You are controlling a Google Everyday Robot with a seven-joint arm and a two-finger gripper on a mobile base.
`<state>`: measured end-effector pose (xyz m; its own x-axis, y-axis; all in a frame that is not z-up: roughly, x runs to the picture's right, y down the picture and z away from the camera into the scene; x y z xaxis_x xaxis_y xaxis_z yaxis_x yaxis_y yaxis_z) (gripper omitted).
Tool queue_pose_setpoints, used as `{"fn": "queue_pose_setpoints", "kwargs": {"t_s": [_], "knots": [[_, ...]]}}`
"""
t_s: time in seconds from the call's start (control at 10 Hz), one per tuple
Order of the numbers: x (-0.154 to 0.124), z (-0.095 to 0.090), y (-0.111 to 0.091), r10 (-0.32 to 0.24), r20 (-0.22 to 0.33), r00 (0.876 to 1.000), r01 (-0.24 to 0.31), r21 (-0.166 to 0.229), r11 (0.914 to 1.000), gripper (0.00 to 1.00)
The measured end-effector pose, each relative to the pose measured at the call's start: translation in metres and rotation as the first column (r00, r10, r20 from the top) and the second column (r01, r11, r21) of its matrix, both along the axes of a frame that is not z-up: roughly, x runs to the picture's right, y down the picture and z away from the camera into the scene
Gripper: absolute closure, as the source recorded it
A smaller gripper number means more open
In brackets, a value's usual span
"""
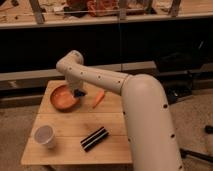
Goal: Place the white sponge in the ceramic bowl
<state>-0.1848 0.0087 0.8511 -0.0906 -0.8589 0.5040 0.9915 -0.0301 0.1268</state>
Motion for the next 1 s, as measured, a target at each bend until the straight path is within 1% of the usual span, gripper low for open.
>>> {"fn": "queue_pose_setpoints", "kwargs": {"t_s": [0.1,0.3,0.6,1.0], "knots": [[-0.007,-0.001,-0.001,-0.002,0.005,1.0,0.002,0.002,1.0,0.98],[-0.004,0.001,-0.005,-0.005,-0.002,1.0,0.005,0.008,1.0,0.98],[-0.016,0.001,-0.003,-0.012,0.013,1.0,0.012,0.013,0.9998,0.98],[-0.02,0.003,-0.006,-0.011,0.014,1.0,0.011,0.021,0.9997,0.98]]}}
